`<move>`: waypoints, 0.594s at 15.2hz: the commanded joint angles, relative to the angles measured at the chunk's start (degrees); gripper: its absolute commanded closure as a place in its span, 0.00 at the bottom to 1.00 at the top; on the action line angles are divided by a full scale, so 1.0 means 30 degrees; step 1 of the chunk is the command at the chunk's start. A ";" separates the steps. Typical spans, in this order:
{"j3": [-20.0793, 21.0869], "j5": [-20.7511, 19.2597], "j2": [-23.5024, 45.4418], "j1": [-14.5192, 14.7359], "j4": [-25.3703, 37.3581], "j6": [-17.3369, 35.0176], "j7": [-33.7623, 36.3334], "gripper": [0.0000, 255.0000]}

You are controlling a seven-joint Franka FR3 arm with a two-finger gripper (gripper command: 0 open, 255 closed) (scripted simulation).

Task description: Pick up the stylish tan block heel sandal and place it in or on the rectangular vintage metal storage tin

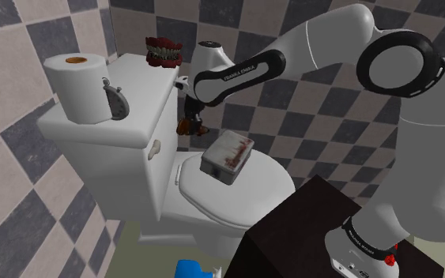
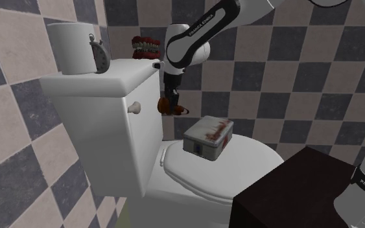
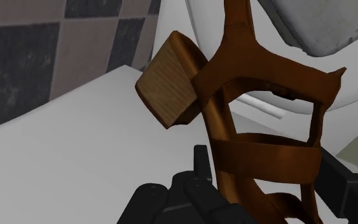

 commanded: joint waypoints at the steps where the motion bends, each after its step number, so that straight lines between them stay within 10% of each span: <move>1: 0.0017 0.0026 -0.0306 -0.0008 0.0116 -0.0415 -0.0017 1.00; 9: -0.0246 0.0862 -0.3793 -0.1841 -0.4998 0.1221 -0.2550 1.00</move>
